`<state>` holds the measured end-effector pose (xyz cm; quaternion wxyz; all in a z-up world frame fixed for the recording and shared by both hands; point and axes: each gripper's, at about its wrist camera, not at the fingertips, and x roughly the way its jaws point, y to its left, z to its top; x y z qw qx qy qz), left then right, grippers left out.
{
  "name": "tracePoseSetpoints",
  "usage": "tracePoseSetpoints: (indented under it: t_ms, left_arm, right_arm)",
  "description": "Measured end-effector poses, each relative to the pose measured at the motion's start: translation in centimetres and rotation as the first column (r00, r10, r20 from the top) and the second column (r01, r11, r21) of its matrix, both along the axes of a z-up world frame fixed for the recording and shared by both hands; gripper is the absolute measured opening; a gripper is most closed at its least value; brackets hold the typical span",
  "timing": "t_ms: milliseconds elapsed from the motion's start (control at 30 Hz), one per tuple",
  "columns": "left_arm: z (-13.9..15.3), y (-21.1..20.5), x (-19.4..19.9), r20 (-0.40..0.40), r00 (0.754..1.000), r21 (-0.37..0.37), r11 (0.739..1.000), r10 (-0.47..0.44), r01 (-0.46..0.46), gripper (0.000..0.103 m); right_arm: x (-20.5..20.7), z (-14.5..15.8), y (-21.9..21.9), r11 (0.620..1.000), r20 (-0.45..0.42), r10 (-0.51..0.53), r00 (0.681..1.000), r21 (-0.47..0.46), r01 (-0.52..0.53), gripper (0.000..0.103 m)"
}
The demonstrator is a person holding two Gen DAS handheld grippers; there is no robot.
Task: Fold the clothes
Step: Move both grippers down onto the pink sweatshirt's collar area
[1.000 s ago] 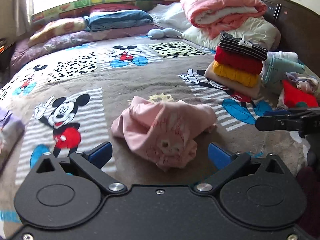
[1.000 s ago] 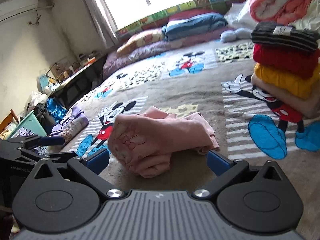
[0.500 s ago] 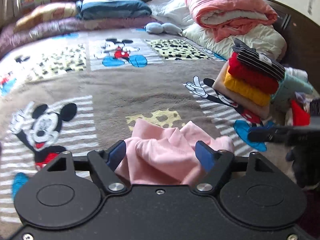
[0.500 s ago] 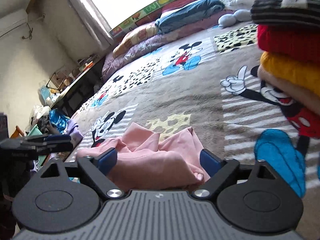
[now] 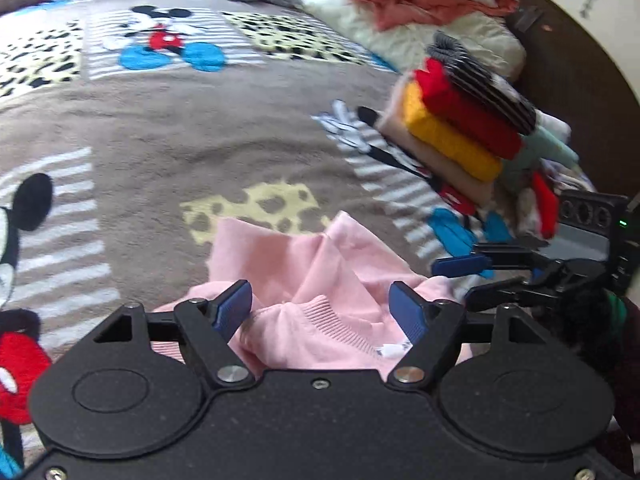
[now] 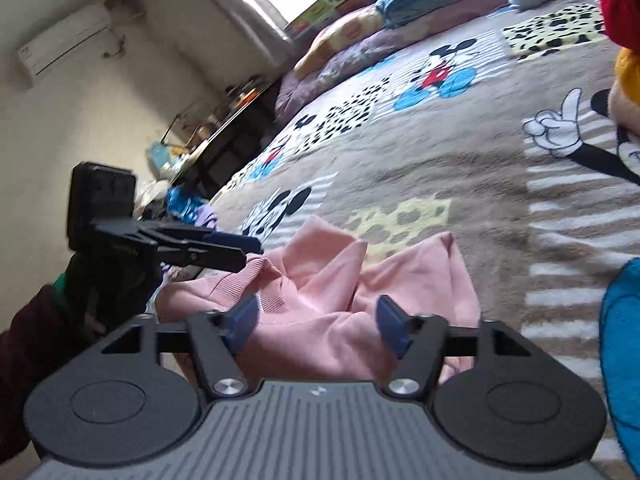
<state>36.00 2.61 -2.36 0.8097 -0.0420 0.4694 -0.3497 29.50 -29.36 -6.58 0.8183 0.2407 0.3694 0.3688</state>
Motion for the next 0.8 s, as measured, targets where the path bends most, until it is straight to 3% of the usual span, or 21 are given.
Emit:
tracePoseSetpoints:
  t_ms: [167,333,633,800]
  left_arm:
    - [0.6,0.8,-2.0,0.018,0.993,-0.008,0.993,-0.120,0.120,0.075]
    - [1.2,1.1,-5.3,0.062,0.964,0.053,0.965,-0.258,0.255,0.075]
    - [0.9,1.2,-10.5,0.084,0.886,0.215,0.877,-0.455,0.430,0.075]
    - [0.9,1.1,-12.0,0.153,0.846,0.309,0.838,-0.511,0.450,0.075]
  right_arm:
    - [-1.8,0.2,0.0,0.997,0.019,0.078,0.997,-0.005,-0.078,0.058]
    - [-4.3,0.8,0.8,0.988,0.067,0.145,0.987,-0.059,-0.141,0.058]
    - [-8.2,2.2,2.4,0.931,0.148,0.311,0.939,-0.248,-0.269,0.059]
    - [-9.4,3.1,3.7,0.875,0.215,0.378,0.901,-0.402,-0.271,0.059]
